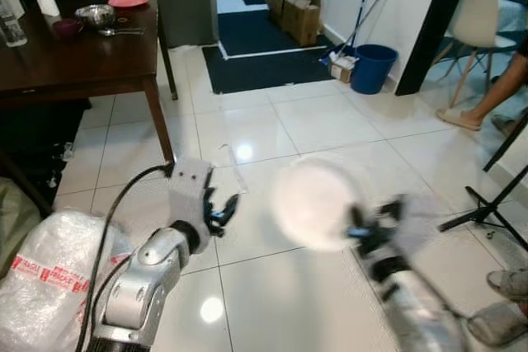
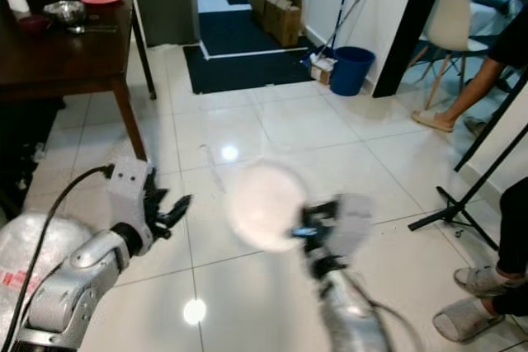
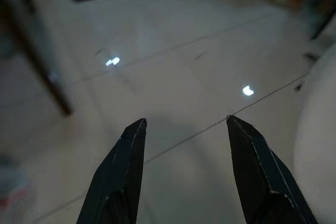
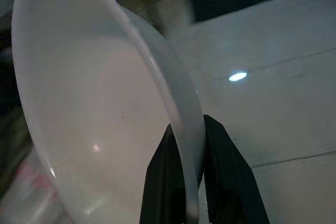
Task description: Setting the table
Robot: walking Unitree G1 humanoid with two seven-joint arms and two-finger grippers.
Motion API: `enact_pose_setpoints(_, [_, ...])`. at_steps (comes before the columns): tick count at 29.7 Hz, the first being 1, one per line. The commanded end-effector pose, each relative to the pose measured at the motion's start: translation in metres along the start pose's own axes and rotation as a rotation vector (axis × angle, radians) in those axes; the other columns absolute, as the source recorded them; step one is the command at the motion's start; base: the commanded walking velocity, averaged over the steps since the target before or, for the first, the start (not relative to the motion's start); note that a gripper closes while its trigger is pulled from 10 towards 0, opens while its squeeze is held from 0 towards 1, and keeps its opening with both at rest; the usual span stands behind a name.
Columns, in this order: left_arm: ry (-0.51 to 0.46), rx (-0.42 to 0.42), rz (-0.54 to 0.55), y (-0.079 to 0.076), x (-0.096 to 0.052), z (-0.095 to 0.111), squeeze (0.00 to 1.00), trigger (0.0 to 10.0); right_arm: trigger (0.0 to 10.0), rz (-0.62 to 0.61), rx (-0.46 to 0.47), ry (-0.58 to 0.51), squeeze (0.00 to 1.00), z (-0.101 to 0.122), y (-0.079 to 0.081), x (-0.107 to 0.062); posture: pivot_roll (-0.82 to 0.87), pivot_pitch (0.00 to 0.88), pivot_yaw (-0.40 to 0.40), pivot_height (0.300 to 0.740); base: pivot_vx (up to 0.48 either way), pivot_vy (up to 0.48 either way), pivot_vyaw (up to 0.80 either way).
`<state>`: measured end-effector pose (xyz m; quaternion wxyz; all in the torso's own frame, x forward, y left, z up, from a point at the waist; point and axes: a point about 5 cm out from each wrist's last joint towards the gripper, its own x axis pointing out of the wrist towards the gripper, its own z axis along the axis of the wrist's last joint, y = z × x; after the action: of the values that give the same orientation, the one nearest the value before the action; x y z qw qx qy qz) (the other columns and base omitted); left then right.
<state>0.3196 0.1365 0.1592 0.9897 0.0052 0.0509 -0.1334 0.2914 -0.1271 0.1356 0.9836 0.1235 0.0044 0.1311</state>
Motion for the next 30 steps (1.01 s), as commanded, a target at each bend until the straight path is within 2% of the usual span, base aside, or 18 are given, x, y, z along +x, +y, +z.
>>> enact_pose_setpoints(1, [0.015, 0.014, 0.04, 0.006, -0.003, -0.007, 0.0, 10.0, 10.0, -0.002, -0.011, 0.012, 0.0, -0.003, -0.003, 0.001, -0.01, 0.09, 0.04, 0.74, 0.48, 0.0, 0.0])
enact_pose_setpoints(6, [0.049, 0.084, 0.146, 0.018, -0.02, -0.032, 0.0, 10.0, 10.0, 0.028, -0.063, 0.032, 0.0, -0.011, 0.002, 0.008, 0.03, 0.095, -0.02, 0.74, 0.48, 0.0, 0.0])
enact_pose_setpoints(8, [0.049, 0.084, 0.146, 0.018, -0.02, -0.032, 0.0, 10.0, 10.0, 0.028, -0.063, 0.032, 0.0, -0.011, 0.002, 0.008, 0.03, 0.095, -0.02, 0.74, 0.48, 0.0, 0.0])
enact_pose_setpoints(12, [0.055, 0.15, 0.161, 0.008, -0.04, -0.06, 0.0, 10.0, 10.0, -0.025, -0.153, 0.03, 0.0, -0.023, -0.014, 0.008, 0.05, 0.095, -0.046, 0.74, 0.48, 0.0, 0.0])
enact_pose_setpoints(18, [0.037, 0.206, 0.132, -0.003, -0.047, -0.071, 0.0, 10.0, 10.0, -0.033, -0.182, 0.055, 0.0, -0.033, -0.02, 0.005, 0.06, 0.097, -0.039, 0.74, 0.468, 0.0, 0.0])
enact_pose_setpoints(22, [0.02, 0.227, 0.09, -0.011, -0.045, -0.072, 0.0, 10.0, 10.0, -0.044, -0.19, 0.06, 0.0, -0.036, -0.025, 0.004, 0.06, 0.087, -0.033, 0.74, 0.407, 0.0, 0.0])
enact_pose_setpoints(30, [-0.016, 0.243, 0.041, -0.017, -0.035, -0.069, 0.0, 10.0, 10.0, -0.06, -0.187, 0.037, 0.0, -0.037, -0.027, 0.006, 0.03, 0.077, -0.023, 0.74, 0.412, 0.0, 0.0])
